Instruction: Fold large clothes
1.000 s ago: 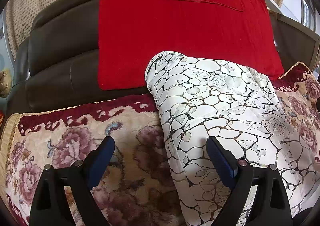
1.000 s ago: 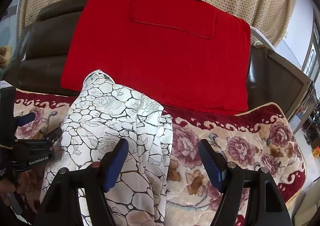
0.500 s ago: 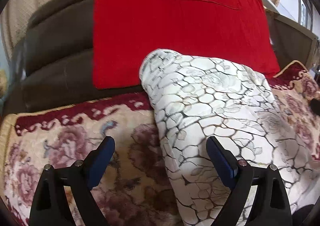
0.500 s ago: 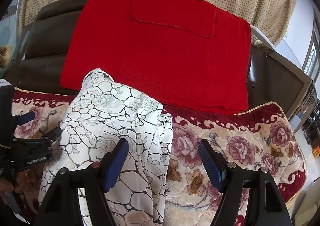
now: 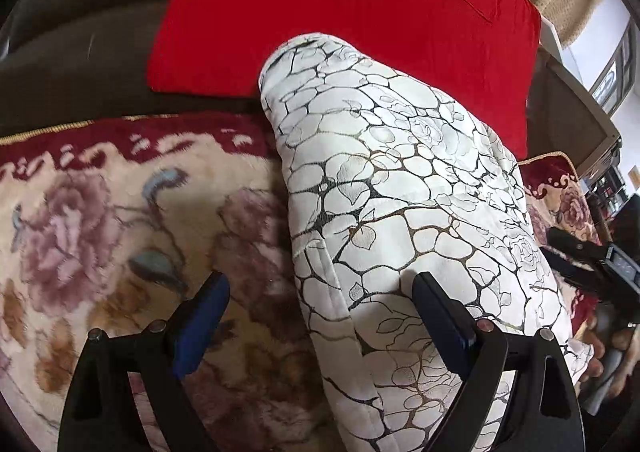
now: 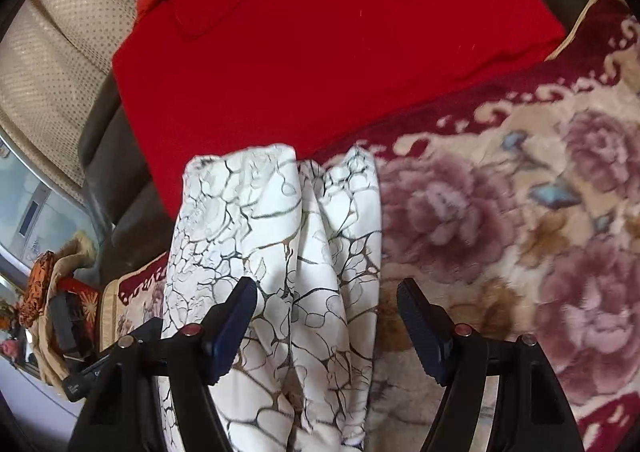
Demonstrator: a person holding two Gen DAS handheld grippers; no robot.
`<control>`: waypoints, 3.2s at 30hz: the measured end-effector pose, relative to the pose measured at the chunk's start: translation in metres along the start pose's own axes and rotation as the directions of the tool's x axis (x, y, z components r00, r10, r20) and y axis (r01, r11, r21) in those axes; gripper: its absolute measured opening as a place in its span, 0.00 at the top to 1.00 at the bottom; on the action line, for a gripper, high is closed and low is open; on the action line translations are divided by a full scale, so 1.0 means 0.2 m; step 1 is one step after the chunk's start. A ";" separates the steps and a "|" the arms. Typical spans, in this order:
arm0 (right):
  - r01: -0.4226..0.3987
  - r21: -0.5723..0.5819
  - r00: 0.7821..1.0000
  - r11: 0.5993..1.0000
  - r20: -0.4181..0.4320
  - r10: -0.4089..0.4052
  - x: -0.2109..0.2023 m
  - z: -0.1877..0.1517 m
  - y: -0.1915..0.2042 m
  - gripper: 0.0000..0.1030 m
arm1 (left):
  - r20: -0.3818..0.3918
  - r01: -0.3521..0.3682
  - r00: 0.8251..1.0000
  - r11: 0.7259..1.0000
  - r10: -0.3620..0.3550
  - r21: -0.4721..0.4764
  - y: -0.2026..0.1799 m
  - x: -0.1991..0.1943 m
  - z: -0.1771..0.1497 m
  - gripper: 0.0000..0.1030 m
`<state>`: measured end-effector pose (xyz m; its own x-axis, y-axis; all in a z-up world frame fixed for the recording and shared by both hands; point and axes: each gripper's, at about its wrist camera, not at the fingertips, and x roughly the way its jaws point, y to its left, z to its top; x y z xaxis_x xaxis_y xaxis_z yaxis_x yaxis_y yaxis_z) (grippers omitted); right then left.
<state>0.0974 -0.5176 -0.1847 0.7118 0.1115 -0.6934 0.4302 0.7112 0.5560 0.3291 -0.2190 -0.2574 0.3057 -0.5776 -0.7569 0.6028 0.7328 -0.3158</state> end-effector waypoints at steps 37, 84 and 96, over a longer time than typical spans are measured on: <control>-0.272 0.104 0.948 0.957 -0.140 0.285 0.24 -0.07 -0.06 0.14 | 0.087 -0.140 0.988 0.979 0.128 0.147 -0.11 -0.12 0.01 0.10; -0.029 -0.140 0.989 0.990 -0.146 0.008 0.21 0.15 0.47 0.41 | 0.056 -0.151 0.987 0.987 0.148 0.062 -0.04 -0.14 0.02 0.10; 0.013 -0.183 0.971 0.983 -0.234 -0.056 0.16 -0.28 0.38 0.41 | 0.097 -0.190 0.979 0.975 0.180 0.116 -0.09 -0.21 -0.01 0.10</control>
<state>0.1215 -0.4214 -0.1909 0.5368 0.2309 -0.8115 0.3299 0.8278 0.4538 0.3034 -0.2082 -0.2214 0.4793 -0.4689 -0.7419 0.6149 0.7826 -0.0974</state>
